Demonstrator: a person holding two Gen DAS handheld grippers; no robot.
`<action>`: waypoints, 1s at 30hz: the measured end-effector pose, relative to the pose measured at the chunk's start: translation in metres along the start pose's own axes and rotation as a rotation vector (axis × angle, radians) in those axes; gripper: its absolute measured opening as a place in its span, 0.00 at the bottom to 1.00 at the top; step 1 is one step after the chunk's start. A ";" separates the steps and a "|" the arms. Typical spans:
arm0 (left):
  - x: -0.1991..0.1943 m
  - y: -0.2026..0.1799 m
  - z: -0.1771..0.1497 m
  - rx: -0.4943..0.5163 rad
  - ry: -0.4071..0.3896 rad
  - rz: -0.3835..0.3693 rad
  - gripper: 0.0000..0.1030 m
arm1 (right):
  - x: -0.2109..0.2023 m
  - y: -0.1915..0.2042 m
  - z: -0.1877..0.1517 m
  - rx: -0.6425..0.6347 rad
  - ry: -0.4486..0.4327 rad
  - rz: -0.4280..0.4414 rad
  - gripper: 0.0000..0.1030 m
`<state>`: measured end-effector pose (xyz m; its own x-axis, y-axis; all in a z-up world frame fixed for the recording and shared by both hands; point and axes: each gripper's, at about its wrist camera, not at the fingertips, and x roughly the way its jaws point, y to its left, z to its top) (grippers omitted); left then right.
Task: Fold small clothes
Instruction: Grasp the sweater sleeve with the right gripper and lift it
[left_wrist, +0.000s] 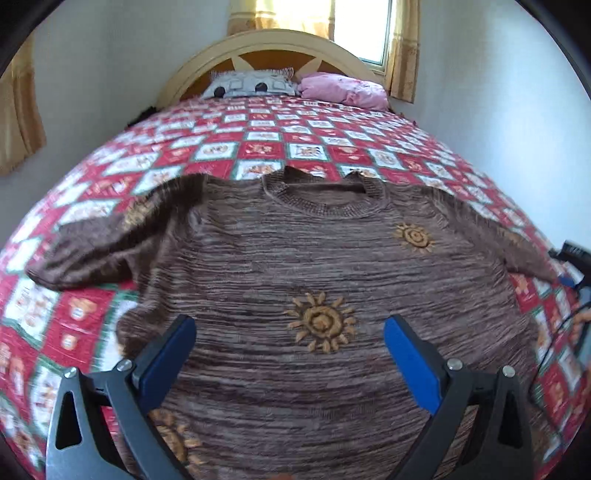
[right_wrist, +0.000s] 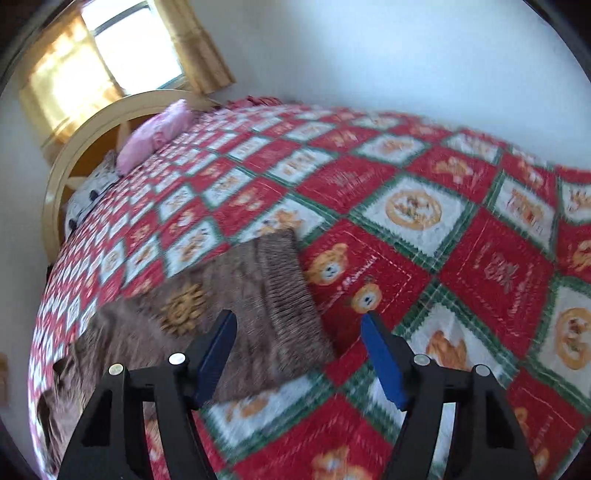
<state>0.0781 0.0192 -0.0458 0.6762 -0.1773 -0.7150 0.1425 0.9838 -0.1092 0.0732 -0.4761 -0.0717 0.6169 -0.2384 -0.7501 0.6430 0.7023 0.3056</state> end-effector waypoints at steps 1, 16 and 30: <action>0.002 0.004 0.000 -0.009 0.008 -0.005 1.00 | 0.006 -0.001 0.001 0.004 0.011 -0.011 0.69; 0.017 0.020 -0.001 -0.034 0.060 0.049 0.86 | 0.026 0.034 -0.005 -0.300 0.004 -0.031 0.12; 0.010 0.047 0.034 -0.019 -0.024 0.109 0.87 | -0.081 0.170 0.011 -0.386 -0.050 0.417 0.08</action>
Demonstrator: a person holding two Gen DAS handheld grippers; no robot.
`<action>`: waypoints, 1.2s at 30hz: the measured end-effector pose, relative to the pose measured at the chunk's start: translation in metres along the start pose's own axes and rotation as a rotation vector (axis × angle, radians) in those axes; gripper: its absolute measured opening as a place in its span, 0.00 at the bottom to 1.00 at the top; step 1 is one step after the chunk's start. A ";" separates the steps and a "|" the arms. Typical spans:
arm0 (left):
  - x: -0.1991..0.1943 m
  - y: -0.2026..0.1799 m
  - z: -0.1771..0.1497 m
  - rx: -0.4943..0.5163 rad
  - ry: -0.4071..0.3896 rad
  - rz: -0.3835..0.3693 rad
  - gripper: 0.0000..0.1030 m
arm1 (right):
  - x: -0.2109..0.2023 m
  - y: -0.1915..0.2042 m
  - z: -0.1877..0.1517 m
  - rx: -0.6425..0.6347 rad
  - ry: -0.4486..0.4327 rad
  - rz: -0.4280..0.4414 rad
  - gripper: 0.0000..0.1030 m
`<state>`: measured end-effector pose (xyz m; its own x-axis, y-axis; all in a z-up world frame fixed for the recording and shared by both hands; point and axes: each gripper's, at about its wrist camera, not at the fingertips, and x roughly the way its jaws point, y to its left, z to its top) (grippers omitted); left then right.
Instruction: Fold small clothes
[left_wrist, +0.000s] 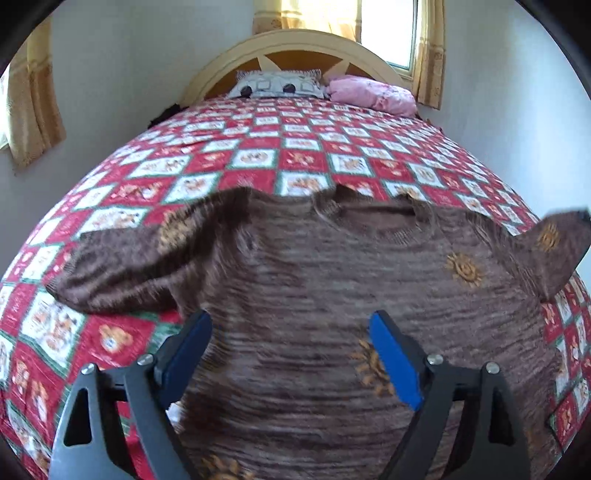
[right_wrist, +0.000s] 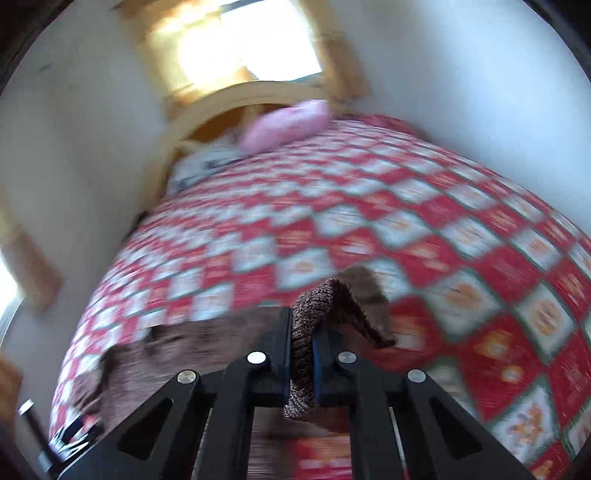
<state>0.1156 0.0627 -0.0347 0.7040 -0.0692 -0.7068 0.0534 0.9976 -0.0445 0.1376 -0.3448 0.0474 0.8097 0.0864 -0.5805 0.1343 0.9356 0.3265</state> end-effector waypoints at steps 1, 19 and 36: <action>-0.001 0.004 0.001 -0.007 -0.006 0.005 0.87 | 0.002 0.022 0.000 -0.035 0.008 0.035 0.08; -0.007 0.084 -0.022 -0.083 0.011 0.130 0.87 | 0.160 0.251 -0.175 -0.341 0.324 0.275 0.14; 0.009 0.050 -0.024 -0.034 0.057 0.049 0.90 | 0.129 0.099 -0.087 -0.265 0.162 -0.157 0.56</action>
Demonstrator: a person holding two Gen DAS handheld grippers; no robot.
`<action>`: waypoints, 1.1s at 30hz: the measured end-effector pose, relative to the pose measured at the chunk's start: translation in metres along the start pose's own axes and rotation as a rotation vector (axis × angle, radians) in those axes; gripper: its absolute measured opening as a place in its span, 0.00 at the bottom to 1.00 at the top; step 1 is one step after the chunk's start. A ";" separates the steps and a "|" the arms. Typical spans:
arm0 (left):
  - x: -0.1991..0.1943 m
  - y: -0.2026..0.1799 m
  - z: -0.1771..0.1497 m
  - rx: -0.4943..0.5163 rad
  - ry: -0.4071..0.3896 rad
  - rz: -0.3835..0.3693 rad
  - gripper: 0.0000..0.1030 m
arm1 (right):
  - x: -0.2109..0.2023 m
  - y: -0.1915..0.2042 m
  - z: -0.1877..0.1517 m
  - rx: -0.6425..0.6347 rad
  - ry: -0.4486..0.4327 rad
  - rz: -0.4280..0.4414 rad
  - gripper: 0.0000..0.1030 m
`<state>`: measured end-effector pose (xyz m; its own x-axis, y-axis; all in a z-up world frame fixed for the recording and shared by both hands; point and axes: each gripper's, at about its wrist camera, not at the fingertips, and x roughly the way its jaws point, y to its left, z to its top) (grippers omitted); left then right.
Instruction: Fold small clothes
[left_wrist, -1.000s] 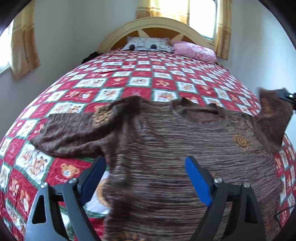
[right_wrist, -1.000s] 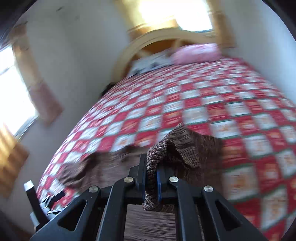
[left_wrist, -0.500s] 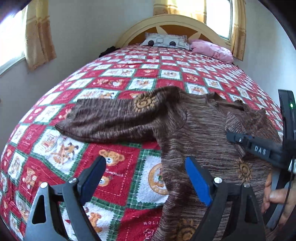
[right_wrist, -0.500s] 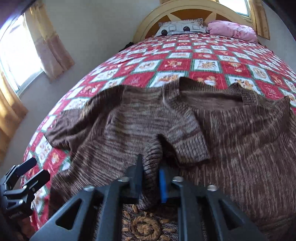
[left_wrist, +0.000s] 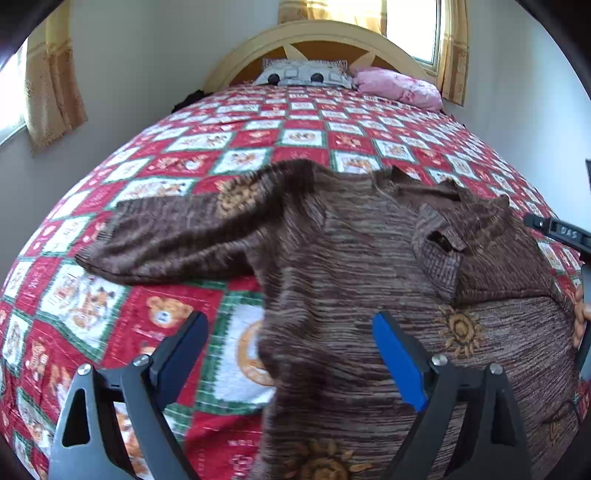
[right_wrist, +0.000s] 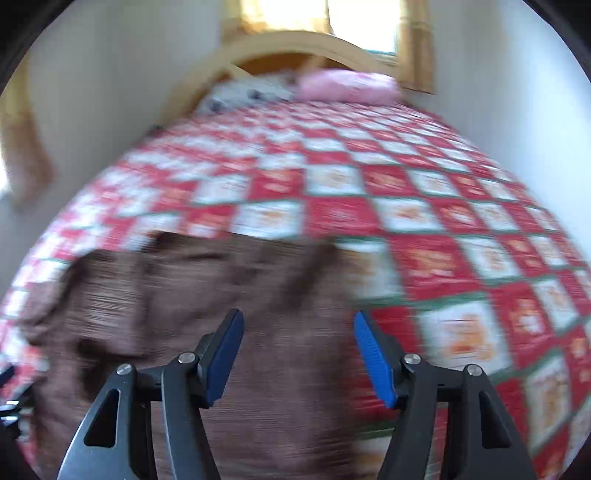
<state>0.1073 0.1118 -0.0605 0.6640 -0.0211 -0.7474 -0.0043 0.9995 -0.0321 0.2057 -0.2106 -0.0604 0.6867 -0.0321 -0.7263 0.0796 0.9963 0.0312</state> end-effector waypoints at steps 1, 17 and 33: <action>0.001 -0.002 -0.001 -0.002 0.008 -0.006 0.90 | 0.006 -0.006 0.000 0.000 0.026 0.000 0.50; -0.002 -0.019 -0.001 0.035 0.025 0.004 0.90 | 0.020 -0.080 -0.016 0.147 0.060 -0.034 0.01; 0.014 -0.083 0.026 0.184 0.008 -0.129 0.94 | -0.003 -0.022 0.030 0.054 -0.047 0.183 0.81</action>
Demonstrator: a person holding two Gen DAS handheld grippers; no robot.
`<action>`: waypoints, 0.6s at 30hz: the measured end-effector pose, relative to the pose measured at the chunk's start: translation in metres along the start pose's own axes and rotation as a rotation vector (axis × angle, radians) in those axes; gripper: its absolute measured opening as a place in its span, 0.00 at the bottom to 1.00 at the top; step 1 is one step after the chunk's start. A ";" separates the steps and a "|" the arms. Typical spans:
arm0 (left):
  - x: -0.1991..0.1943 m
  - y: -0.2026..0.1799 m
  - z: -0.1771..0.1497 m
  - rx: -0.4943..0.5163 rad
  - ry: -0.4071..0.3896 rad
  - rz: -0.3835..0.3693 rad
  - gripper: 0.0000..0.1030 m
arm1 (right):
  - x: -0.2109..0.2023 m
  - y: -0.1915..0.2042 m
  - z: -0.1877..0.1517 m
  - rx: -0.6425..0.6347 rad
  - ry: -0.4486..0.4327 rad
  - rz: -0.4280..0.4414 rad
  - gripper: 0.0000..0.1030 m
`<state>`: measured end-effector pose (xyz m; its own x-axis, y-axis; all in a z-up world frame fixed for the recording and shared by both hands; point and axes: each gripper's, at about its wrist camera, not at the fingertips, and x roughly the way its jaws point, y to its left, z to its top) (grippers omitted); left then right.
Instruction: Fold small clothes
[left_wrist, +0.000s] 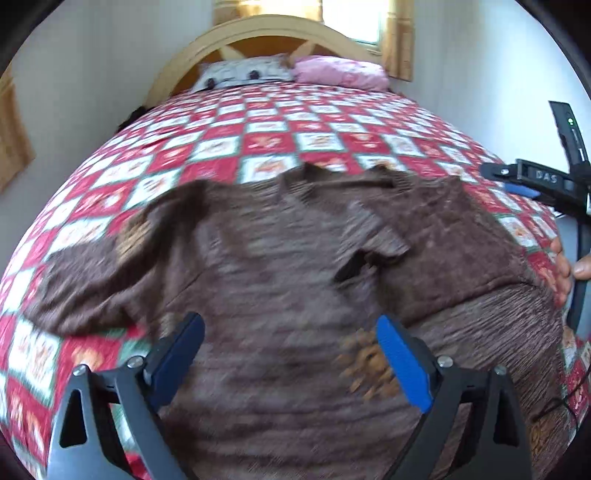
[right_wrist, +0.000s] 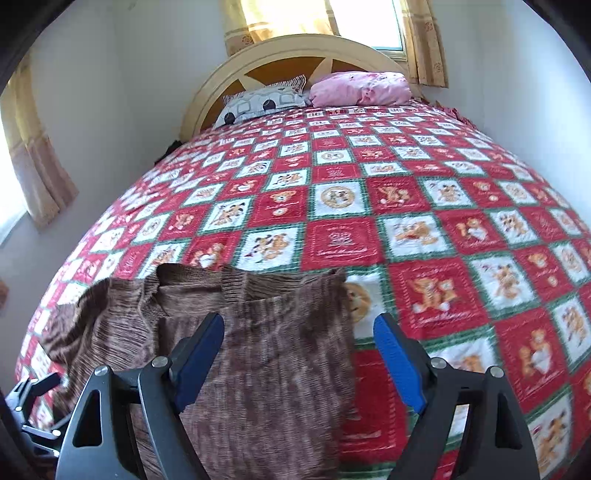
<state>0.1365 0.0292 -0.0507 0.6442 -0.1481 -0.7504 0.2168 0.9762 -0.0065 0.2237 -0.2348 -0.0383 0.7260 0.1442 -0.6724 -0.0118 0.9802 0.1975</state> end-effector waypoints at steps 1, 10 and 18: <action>0.005 -0.007 0.006 0.029 -0.003 -0.007 0.93 | -0.002 0.001 -0.004 0.012 -0.001 0.005 0.81; 0.070 -0.037 0.035 0.139 0.080 -0.150 0.39 | -0.036 -0.027 -0.028 0.046 -0.018 -0.023 0.81; 0.072 0.016 0.038 -0.135 0.094 -0.225 0.22 | -0.033 -0.036 -0.020 0.027 -0.035 -0.047 0.81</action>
<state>0.2136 0.0278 -0.0798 0.5186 -0.3540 -0.7783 0.2427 0.9338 -0.2630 0.1865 -0.2719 -0.0374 0.7491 0.0931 -0.6559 0.0405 0.9818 0.1857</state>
